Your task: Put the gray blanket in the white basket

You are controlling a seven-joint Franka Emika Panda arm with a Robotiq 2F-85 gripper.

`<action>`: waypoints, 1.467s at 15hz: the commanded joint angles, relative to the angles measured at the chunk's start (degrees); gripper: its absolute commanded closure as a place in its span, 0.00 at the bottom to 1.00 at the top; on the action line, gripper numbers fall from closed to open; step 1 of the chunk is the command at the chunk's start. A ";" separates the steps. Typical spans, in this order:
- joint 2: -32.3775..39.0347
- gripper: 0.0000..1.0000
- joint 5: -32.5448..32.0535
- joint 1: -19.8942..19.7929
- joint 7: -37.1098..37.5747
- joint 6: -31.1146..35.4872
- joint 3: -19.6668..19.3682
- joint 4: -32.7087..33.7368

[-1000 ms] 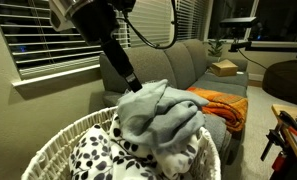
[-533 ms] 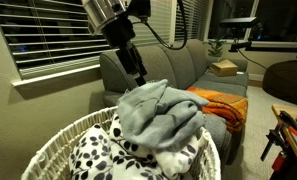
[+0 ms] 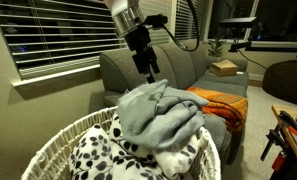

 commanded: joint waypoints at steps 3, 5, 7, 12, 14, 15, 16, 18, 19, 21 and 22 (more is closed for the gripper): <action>-3.40 0.00 -1.99 -0.92 3.54 7.14 -1.94 -7.22; -3.21 0.00 -2.84 -1.23 3.99 9.18 -2.67 -8.11; -3.16 0.00 -3.45 -1.64 4.43 10.91 -3.39 -9.01; -2.97 0.00 -4.51 -3.08 4.42 14.10 -5.23 -10.57; -2.93 0.00 -4.72 -3.85 4.19 15.10 -5.76 -10.86; -2.88 0.00 -4.73 -4.27 4.06 15.51 -5.92 -10.93; -2.71 0.00 -4.64 -4.68 3.83 15.81 -6.09 -10.81; -2.43 0.00 -4.49 -5.31 3.59 16.33 -6.41 -10.47; -2.39 0.00 -4.54 -5.57 3.48 16.68 -6.52 -10.38; -1.97 0.00 -4.61 -5.95 3.21 16.99 -6.71 -9.78; -1.71 0.00 -4.69 -6.07 3.05 17.14 -6.75 -9.43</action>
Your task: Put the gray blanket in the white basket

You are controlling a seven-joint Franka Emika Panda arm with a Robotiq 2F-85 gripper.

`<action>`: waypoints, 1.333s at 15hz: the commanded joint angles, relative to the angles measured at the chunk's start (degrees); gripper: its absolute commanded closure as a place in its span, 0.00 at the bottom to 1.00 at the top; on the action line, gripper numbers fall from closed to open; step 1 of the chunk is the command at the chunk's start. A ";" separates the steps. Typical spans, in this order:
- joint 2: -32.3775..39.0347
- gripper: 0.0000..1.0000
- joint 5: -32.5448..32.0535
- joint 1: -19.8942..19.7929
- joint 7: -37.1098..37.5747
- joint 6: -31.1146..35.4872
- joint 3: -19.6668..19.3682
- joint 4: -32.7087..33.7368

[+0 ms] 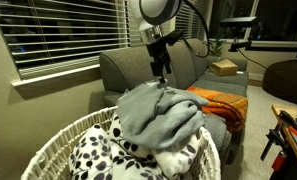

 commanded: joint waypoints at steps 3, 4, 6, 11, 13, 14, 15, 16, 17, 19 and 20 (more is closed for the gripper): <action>-1.22 0.00 -0.97 -1.06 -0.71 2.69 0.16 -1.52; -0.92 0.00 -0.88 -1.15 -0.94 2.95 0.22 -1.29; -0.66 0.00 -0.77 -1.30 -1.38 3.50 0.29 -1.12; 0.14 0.00 -0.32 -1.78 -2.19 4.83 0.36 -0.76; 0.50 0.00 -0.25 -2.03 -2.56 5.40 0.34 -0.66; 0.69 0.00 -0.18 -2.22 -2.81 5.69 0.33 -0.62; 0.90 0.00 -0.09 -2.45 -3.03 6.01 0.32 -0.59; 1.13 0.00 0.02 -2.73 -3.37 6.39 0.31 -0.56; 1.49 0.00 0.35 -3.19 -3.99 6.83 0.38 -0.48; 2.44 0.00 0.98 -4.05 -4.95 7.67 0.48 -0.15; 3.01 0.00 1.25 -4.47 -5.40 8.03 0.52 0.11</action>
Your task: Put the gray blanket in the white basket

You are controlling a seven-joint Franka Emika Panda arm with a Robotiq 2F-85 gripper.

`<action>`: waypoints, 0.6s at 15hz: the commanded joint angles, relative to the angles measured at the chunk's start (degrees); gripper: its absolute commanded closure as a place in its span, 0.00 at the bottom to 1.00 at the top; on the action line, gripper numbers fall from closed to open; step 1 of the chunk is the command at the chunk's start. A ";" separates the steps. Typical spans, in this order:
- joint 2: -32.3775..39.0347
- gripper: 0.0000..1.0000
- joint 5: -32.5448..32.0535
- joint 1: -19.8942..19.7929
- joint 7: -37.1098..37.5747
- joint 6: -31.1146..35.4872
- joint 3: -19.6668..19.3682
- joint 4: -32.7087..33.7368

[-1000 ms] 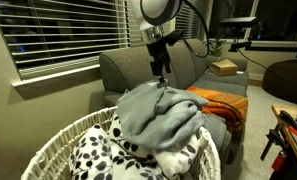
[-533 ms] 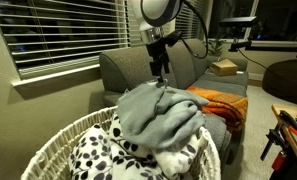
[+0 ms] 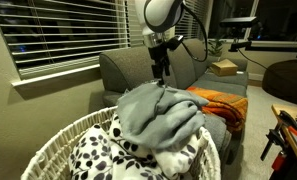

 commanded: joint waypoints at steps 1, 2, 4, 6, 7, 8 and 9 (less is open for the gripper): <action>1.21 0.00 1.11 -2.18 -2.47 2.30 0.57 0.17; 1.68 0.00 1.16 -2.50 -2.82 2.48 0.56 0.49; 2.58 0.00 1.27 -3.09 -3.55 2.62 0.54 1.12; 3.19 0.00 1.39 -3.51 -3.89 2.55 0.51 1.77; 3.47 0.00 1.37 -3.63 -3.93 2.59 0.49 2.03; 3.63 0.00 1.33 -3.69 -3.95 2.54 0.49 2.26; 3.73 0.00 1.32 -3.71 -3.99 2.47 0.51 2.42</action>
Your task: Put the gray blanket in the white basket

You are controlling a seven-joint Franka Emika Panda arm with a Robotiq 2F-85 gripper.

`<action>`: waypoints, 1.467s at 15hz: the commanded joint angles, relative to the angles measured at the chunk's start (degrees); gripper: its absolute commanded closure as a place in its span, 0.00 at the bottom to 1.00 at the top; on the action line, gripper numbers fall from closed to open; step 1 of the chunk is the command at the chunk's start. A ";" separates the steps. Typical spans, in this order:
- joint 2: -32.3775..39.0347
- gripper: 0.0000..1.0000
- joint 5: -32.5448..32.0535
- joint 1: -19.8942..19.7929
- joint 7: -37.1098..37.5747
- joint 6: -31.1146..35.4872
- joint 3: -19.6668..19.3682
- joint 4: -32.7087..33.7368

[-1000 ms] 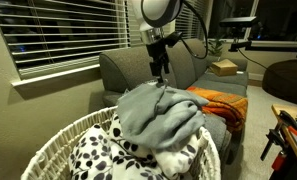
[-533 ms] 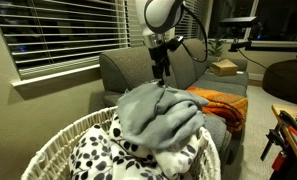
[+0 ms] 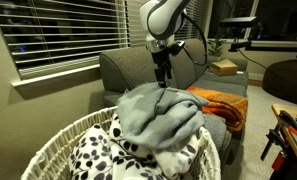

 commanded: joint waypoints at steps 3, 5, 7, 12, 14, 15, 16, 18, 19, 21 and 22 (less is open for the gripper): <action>0.97 0.26 0.73 -0.85 -1.56 0.75 0.47 1.34; 1.32 0.40 0.74 -0.86 -1.61 0.65 0.48 1.66; 1.43 0.53 0.78 -0.89 -1.65 0.54 0.48 1.79; 1.26 0.86 0.92 -1.02 -1.64 0.41 0.44 1.77; 1.04 0.97 1.06 -1.13 -1.69 0.25 0.47 1.81; 0.75 0.98 1.22 -1.19 -1.72 0.01 0.52 1.79; 0.55 1.00 1.40 -1.26 -1.77 -0.20 0.57 1.86; 0.01 1.00 2.16 -1.47 -2.20 -1.01 0.89 2.18; -0.16 0.99 2.68 -1.55 -2.62 -1.35 1.12 2.44; -0.54 0.99 3.91 -1.34 -3.78 -2.01 1.82 3.01; -0.70 0.99 4.39 -1.00 -4.22 -2.23 2.31 3.29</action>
